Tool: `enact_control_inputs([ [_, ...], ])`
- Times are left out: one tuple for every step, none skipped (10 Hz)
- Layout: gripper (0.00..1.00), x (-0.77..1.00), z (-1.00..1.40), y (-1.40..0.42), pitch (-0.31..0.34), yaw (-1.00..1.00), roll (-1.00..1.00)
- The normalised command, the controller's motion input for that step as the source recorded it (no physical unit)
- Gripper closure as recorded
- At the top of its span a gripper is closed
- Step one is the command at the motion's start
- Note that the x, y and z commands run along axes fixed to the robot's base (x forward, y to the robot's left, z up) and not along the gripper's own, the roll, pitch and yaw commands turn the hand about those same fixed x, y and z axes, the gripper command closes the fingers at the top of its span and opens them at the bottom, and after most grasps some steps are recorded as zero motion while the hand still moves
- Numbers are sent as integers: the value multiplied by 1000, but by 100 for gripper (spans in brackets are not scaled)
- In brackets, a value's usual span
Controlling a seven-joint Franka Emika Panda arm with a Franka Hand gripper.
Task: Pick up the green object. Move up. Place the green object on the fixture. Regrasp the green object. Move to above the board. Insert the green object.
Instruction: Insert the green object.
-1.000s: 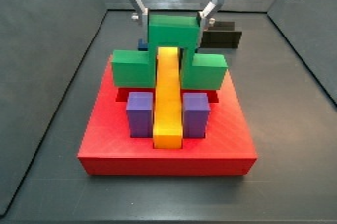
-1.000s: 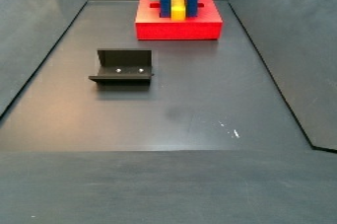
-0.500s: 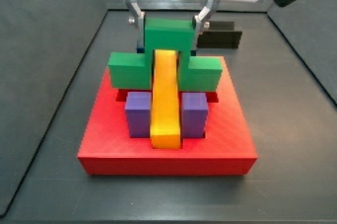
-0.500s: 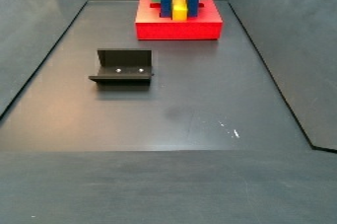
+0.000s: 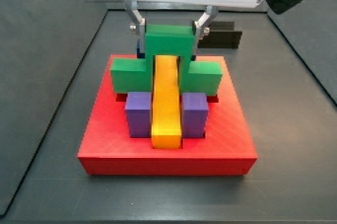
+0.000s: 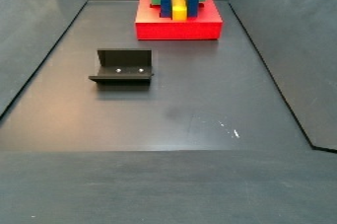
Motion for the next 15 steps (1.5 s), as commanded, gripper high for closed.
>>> enact_control_inputs([
  [100, 20, -14, 0, 0, -157, -73],
  [100, 0, 0, 0, 0, -17, -39],
  [100, 0, -17, 0, 0, 0, 0],
  [100, 0, -43, 0, 0, 0, 0],
  [100, 0, -91, 0, 0, 0, 0],
  [100, -6, -151, 0, 0, 17, 0],
  [100, -14, -237, -9, 0, 31, -7],
  [100, 0, -237, -100, 0, 31, 0],
  [100, 0, -200, -66, 0, 9, 0],
  [100, 0, -137, -37, 0, 0, 0],
  [100, 0, -120, -26, 0, 0, 0],
  [100, 9, -114, 0, 0, 0, 0],
  [100, 0, -149, 0, 0, 0, 0],
  [100, 29, -49, 49, 0, 43, 0],
  [100, 160, 14, 0, 0, 77, 56],
])
